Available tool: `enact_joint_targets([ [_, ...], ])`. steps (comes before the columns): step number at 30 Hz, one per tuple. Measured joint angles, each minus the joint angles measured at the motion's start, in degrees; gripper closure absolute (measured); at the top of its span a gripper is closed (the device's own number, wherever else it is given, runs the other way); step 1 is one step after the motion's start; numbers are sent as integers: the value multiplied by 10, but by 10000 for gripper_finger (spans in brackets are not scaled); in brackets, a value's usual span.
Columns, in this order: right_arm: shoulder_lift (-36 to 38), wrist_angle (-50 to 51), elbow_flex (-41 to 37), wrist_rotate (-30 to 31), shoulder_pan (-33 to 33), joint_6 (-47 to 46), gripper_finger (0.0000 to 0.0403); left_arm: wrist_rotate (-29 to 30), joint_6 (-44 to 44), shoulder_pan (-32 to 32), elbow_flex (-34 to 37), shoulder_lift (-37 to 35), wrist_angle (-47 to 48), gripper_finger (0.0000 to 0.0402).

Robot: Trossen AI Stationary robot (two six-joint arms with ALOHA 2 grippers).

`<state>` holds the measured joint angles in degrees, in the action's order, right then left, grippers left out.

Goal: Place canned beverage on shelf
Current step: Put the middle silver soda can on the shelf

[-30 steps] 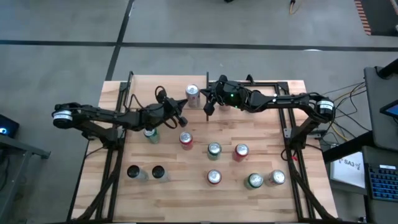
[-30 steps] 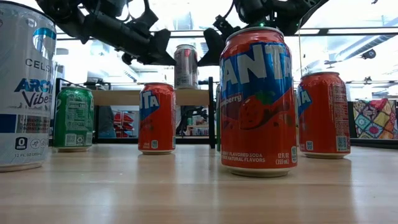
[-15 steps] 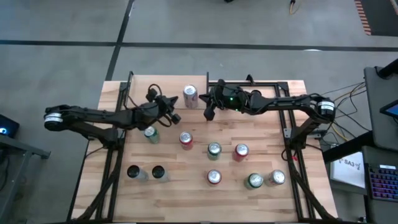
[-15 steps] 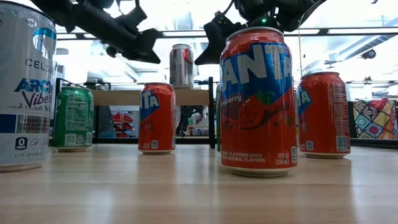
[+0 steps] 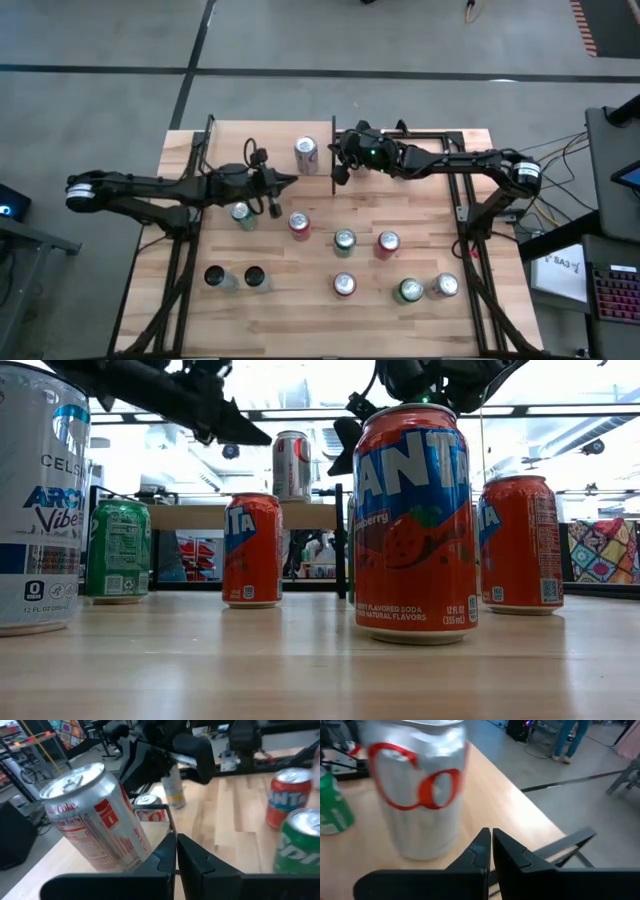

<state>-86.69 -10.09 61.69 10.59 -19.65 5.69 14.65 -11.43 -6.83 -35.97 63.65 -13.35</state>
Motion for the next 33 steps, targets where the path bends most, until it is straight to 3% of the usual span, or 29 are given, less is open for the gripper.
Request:
enact_joint_targets([
  [7, 0, 2, 0, -1, 2, -1, 394, 30, 0, 0, 0, 33, -34, 402],
  [12, 0, 3, 0, 0, 12, -50, 394, 32, -5, 0, 0, 28, -36, 402],
  [18, 0, -4, 0, 0, 11, -127, 394, 43, -84, -1, 0, 23, -38, 402],
  [22, 0, -27, 0, 0, 10, -132, 394, 44, -115, -1, 0, 24, -37, 402],
  [33, -22, -79, 0, -5, 10, -102, 394, 45, -65, -21, 0, 28, -48, 402],
])
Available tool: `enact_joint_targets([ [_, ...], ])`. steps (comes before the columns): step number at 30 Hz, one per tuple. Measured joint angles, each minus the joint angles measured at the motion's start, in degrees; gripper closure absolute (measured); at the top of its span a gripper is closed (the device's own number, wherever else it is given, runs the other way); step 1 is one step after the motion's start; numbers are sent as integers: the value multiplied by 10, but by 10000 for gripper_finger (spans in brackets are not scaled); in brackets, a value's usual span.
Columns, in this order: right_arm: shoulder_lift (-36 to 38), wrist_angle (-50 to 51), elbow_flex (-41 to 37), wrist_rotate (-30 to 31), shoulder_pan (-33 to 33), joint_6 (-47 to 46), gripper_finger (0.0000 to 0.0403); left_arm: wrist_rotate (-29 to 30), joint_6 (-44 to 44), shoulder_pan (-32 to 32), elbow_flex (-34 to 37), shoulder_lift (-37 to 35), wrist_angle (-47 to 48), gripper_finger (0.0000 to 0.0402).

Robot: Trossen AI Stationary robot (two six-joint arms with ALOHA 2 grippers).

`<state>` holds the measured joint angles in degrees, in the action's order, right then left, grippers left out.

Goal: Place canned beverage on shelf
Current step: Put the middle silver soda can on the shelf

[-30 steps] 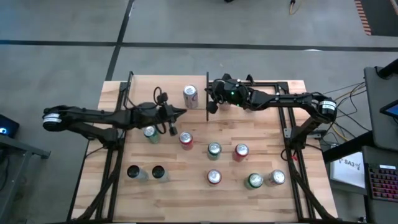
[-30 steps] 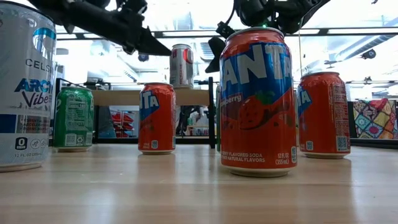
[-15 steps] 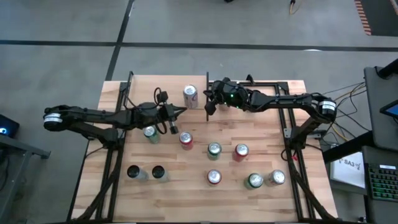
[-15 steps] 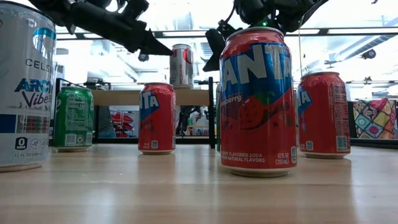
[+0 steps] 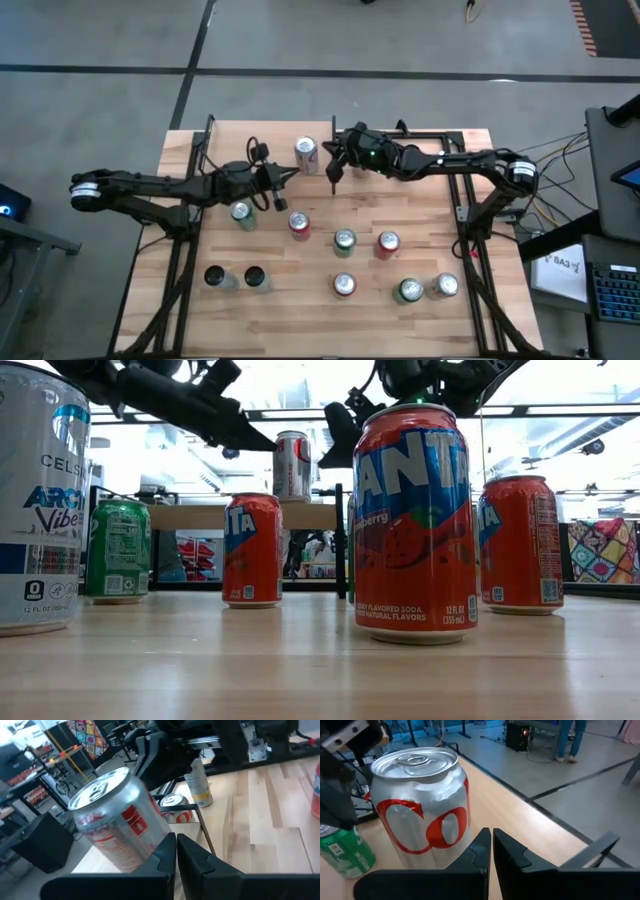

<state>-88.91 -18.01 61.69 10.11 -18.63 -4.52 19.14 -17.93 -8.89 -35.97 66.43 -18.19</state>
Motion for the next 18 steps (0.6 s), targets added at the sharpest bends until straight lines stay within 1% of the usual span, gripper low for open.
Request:
enact_joint_targets([
  [2, -5, -10, 0, -3, 0, 0, 394, 0, 17, -6, 0, 6, -8, 402],
  [5, -13, -20, 0, -31, 2, 0, 394, 0, 45, -15, 0, 19, -18, 402],
  [7, -18, -25, 0, -36, 6, -5, 394, 1, 58, -18, 0, 28, -28, 402],
  [9, -20, -23, 0, -40, 10, -14, 394, 15, 67, -17, 0, 33, -28, 402],
  [14, -20, -18, 0, -40, 28, -15, 394, 83, 87, -17, 0, 32, -17, 402],
  [18, -19, -18, 0, -47, 40, -15, 394, 95, 106, -17, 0, 25, -7, 402],
])
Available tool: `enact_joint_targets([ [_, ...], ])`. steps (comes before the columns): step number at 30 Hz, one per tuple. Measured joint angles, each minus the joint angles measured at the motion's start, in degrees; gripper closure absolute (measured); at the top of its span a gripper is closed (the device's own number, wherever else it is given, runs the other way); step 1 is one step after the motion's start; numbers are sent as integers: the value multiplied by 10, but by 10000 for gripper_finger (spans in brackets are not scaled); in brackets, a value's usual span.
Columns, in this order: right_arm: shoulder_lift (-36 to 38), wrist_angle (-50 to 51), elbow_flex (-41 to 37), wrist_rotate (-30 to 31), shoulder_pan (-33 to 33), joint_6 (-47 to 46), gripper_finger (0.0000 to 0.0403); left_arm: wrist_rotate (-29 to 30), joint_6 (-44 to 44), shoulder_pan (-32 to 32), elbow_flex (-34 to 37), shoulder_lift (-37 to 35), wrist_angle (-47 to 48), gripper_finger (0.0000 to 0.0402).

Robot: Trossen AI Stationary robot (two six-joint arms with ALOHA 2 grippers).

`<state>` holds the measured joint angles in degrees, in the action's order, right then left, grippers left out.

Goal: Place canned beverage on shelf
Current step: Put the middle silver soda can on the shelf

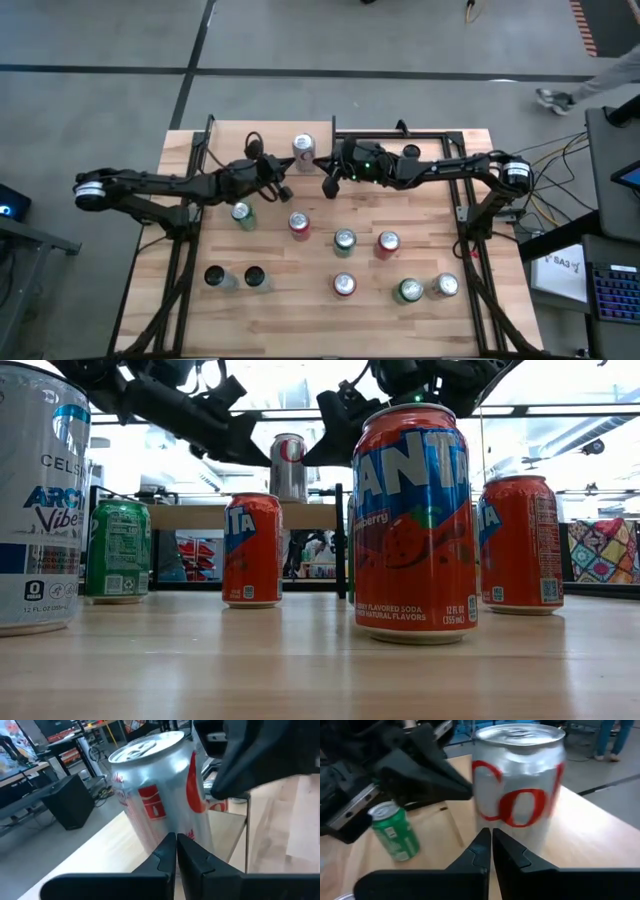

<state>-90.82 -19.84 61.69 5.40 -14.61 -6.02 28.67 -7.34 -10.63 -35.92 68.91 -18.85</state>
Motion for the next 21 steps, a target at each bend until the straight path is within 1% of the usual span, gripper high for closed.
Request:
enact_joint_targets([
  [6, 6, 20, 1, 8, 4, -2, 394, -1, 25, 5, 0, -20, 45, 402],
  [8, 11, 55, 9, 31, 4, -4, 394, -12, 24, 12, 0, -31, 57, 402],
  [11, 11, 100, 28, 94, -1, 10, 394, -50, 18, 21, 0, -37, 58, 402],
  [13, 10, 110, 42, 111, -10, 26, 394, -58, 18, 21, 0, -35, 51, 402],
  [16, 9, 107, 59, 111, -25, 40, 394, -48, 18, 19, 0, -25, 47, 402],
  [21, 1, 106, 76, 86, -42, 52, 394, -3, 16, 17, 0, -10, 36, 402],
])
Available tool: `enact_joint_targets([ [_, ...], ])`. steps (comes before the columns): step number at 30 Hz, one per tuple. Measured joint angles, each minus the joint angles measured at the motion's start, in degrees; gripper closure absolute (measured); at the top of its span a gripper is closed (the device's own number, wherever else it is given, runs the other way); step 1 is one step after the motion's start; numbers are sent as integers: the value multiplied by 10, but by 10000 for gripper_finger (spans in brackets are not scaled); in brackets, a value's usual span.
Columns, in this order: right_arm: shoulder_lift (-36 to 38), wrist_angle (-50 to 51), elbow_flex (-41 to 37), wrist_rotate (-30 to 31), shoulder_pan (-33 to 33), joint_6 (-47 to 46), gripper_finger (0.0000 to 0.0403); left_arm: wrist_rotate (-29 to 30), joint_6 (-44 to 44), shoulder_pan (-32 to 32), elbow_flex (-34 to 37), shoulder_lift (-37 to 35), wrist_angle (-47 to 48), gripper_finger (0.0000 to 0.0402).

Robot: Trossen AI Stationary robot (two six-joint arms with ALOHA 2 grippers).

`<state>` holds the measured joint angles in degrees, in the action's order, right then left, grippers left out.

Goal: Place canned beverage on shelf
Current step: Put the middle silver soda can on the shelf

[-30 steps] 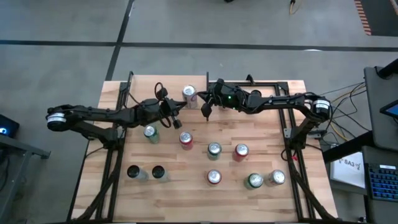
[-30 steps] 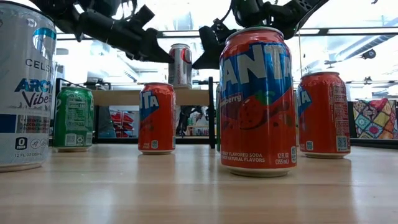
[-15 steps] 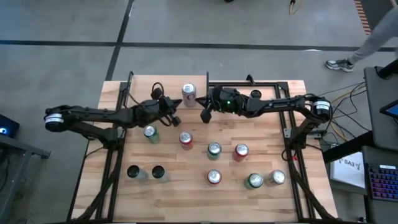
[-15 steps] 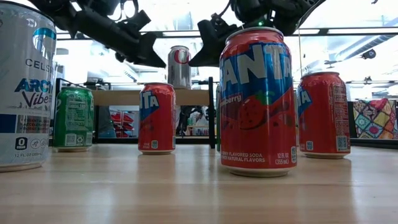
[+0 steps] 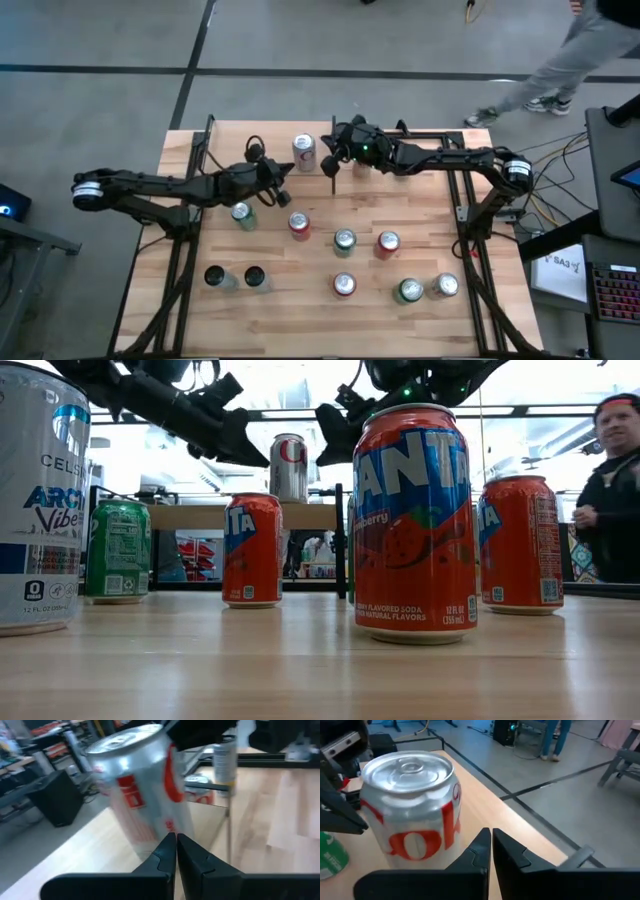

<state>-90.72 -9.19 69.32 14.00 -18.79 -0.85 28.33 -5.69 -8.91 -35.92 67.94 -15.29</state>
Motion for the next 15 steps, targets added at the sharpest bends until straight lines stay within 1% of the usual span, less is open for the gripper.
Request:
enact_joint_targets([
  [12, -23, -1, 8, -54, 6, -2, 394, 11, -4, -5, 0, 4, -18, 402],
  [15, -25, -1, 8, -55, 14, -5, 394, 12, -4, -5, 0, 4, -18, 402],
])
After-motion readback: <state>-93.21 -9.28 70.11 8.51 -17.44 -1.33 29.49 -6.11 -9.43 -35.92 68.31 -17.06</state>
